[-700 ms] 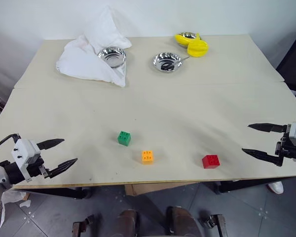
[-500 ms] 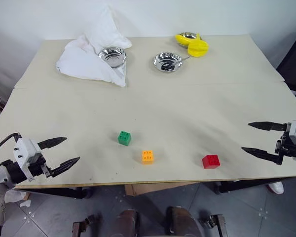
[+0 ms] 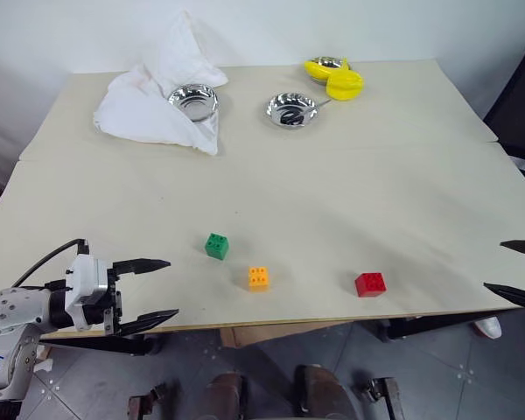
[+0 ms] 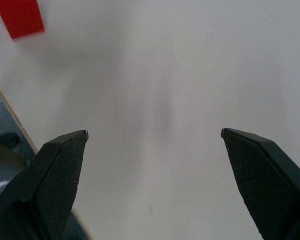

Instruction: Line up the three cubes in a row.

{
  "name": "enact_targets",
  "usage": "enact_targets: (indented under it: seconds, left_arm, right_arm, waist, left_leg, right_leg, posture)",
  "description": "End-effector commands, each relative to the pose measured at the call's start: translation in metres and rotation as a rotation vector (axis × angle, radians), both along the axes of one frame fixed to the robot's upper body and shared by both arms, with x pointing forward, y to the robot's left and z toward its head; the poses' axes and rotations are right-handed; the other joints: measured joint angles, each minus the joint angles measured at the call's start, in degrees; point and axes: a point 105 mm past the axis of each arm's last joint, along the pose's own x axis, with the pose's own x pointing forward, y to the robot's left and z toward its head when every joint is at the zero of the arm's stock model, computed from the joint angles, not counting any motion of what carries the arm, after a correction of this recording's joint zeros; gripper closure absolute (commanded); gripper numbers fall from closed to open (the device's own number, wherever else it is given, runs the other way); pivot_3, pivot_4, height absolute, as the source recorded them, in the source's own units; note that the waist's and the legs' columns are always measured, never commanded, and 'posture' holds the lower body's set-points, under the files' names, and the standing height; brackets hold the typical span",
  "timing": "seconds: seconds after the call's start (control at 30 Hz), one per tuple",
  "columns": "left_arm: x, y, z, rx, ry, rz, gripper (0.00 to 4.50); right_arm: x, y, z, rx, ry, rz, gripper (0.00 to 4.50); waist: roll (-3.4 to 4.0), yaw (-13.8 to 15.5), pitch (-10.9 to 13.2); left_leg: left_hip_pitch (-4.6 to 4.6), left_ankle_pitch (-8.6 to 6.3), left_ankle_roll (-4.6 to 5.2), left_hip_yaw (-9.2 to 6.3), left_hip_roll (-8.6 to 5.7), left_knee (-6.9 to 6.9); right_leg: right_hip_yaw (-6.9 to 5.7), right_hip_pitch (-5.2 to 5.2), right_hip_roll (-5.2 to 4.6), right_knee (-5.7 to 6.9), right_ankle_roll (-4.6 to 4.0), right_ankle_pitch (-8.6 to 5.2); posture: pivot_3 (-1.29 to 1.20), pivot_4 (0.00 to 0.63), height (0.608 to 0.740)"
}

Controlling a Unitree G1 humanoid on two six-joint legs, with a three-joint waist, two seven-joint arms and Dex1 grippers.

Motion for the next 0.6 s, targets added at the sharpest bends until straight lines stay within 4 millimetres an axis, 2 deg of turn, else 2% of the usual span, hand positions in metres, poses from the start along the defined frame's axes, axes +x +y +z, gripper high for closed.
enact_targets:
  seconds: [0.03,0.2,0.3,0.43,0.6]
  left_arm:
    - [-0.005,-0.013,0.009,-0.034,-0.033,-0.053,0.0]
    - [-0.008,-0.015,0.0,-0.03,-0.022,-0.068,0.0]
    - [-0.008,-0.016,-0.004,-0.03,-0.023,-0.066,0.0]
    - [-0.007,-0.02,-0.007,-0.036,-0.032,-0.058,0.0]
    - [-0.008,-0.025,-0.008,-0.046,-0.034,-0.054,0.0]
  right_arm:
    - [0.004,0.011,0.018,-0.058,0.014,0.105,0.03]
    - [0.016,0.065,0.012,-0.089,0.168,0.327,0.03]
    - [0.023,0.093,0.005,-0.128,0.259,0.395,0.03]
    - [0.03,0.12,-0.009,-0.201,0.303,0.459,0.03]
    - [0.031,0.141,-0.024,-0.22,0.34,0.508,0.03]
  waist:
    - [0.09,-0.47,0.01]
    - [0.17,-0.7,0.03]
    - [0.17,-0.46,0.03]
    - [0.17,0.6,0.04]
    - [0.17,1.78,0.04]
  left_leg:
    - [0.01,0.0,0.0,0.01,0.0,0.01]
    - [0.01,0.0,-0.01,-0.01,0.03,0.03]
    - [-0.03,0.0,-0.01,-0.04,0.02,0.08]
    - [-0.07,0.0,-0.01,-0.05,-0.01,0.11]
    - [-0.13,-0.01,-0.01,-0.12,-0.04,0.11]
  right_leg:
    - [0.01,0.0,0.0,0.01,0.0,0.0]
    - [-0.01,-0.01,0.0,0.08,0.0,0.0]
    - [-0.03,-0.02,0.0,0.07,0.0,0.0]
    - [-0.02,-0.03,-0.01,0.04,0.0,0.0]
    - [-0.03,-0.05,-0.01,0.01,0.0,0.0]
  posture:
    - [0.0,0.15,0.74]
    - [0.0,0.15,0.74]
    - [0.0,0.15,0.74]
    - [0.0,0.15,0.74]
    - [0.0,0.15,0.74]
